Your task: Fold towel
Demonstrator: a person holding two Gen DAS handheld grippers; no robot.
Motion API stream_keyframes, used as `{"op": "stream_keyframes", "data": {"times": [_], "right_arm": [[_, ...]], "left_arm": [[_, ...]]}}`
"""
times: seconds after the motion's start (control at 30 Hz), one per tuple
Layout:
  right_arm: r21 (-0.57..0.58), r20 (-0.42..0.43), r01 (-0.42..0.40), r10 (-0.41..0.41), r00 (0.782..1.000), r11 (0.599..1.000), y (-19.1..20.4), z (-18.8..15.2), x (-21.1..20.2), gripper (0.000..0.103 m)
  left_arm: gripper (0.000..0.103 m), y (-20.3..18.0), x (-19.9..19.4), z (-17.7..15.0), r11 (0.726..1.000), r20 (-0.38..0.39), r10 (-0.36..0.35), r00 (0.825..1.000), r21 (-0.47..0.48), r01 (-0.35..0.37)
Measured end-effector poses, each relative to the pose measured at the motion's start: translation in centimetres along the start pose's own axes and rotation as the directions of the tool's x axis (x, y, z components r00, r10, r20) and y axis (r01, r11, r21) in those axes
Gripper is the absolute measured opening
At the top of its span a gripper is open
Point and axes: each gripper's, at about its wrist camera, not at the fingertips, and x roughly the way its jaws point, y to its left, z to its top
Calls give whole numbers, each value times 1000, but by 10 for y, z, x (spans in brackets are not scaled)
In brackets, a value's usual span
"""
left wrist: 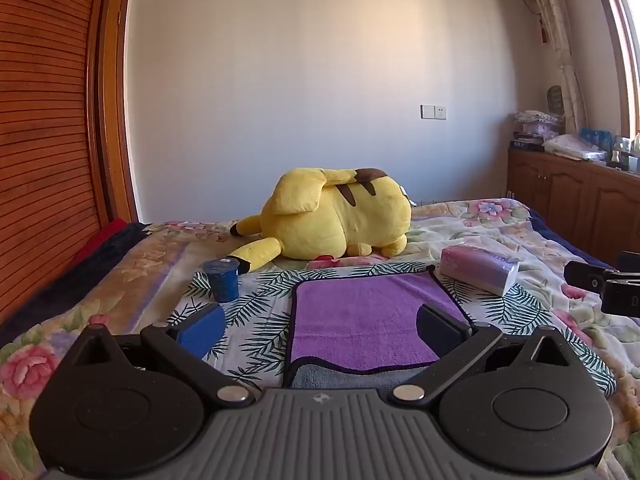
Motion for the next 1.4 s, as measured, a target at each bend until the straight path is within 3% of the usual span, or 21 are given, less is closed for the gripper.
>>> {"op": "stream_keyframes", "data": {"times": [1.4], "right_arm": [[-4, -5, 1, -1, 1000, 1000, 2, 2, 0, 103]], "left_arm": [[87, 0, 0, -2, 1000, 9, 9, 1000, 17, -9]]}}
